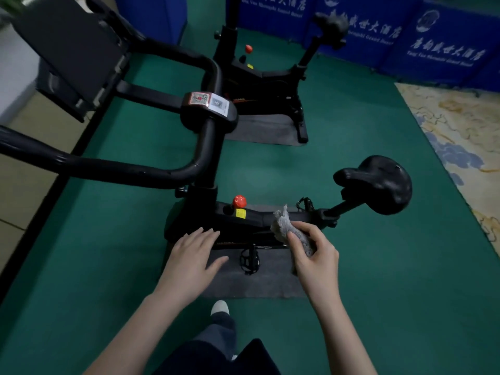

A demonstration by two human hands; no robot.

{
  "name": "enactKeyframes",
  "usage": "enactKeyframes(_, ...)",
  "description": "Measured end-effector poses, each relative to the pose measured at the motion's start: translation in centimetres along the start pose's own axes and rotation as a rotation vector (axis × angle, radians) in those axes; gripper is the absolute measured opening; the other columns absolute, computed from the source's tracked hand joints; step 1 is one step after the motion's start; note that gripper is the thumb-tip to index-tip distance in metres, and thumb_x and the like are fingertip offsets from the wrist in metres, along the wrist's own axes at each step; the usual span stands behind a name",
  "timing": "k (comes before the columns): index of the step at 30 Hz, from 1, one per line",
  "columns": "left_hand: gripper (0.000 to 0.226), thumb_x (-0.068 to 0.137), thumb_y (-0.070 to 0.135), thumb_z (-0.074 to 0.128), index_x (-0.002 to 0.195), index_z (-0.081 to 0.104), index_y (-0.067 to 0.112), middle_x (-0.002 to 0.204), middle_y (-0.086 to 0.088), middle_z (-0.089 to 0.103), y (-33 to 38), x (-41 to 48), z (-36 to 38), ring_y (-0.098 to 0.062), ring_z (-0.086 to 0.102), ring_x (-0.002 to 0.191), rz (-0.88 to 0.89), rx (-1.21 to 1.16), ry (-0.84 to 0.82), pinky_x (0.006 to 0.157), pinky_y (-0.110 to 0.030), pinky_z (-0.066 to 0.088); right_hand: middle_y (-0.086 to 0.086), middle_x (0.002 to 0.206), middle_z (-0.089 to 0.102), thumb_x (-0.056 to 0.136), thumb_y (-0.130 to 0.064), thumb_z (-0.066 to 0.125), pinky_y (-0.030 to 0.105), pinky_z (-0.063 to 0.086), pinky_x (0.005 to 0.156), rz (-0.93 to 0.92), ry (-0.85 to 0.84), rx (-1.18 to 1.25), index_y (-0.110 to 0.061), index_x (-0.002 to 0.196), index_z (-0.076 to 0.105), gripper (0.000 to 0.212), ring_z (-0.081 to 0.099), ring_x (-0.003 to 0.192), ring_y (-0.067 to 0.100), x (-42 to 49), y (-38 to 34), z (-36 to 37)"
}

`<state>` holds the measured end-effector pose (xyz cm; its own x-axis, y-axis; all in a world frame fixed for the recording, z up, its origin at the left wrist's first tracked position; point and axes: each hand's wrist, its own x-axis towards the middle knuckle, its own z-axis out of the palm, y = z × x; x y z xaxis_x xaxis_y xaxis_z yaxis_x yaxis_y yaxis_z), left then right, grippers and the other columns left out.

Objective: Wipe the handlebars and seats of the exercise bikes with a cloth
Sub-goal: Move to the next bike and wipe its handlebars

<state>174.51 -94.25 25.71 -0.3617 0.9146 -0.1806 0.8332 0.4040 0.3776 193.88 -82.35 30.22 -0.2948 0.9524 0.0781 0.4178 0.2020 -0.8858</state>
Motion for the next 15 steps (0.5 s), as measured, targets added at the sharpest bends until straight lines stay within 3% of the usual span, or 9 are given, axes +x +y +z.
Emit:
enactKeyframes(9,0.065,0.094,0.059,0.032,0.149,0.022,0.026,0.155,0.010,0.022,-1.7,0.6,-1.0,-0.008,0.013,0.144,-0.111,-0.077,0.062,0.118,-0.027,0.005,-0.018,0.091,0.070,0.087,-0.008,0.066,0.007,0.045,0.073,-0.146,-0.091,0.093,-0.032,0.094,0.066,0.025,0.064,0.087,-0.003,5.2,-3.6,3.5)
enactKeyframes(15,0.064,0.094,0.059,0.027,0.149,0.021,0.028,0.155,0.010,0.023,-3.8,-0.3,-2.1,-0.007,0.016,0.142,-0.316,-0.114,0.156,0.118,-0.026,0.010,-0.012,0.095,0.070,0.089,-0.009,0.065,0.015,0.049,0.077,-0.296,-0.209,0.214,-0.019,0.101,0.069,0.017,0.066,0.090,0.003,9.1,-8.0,6.1)
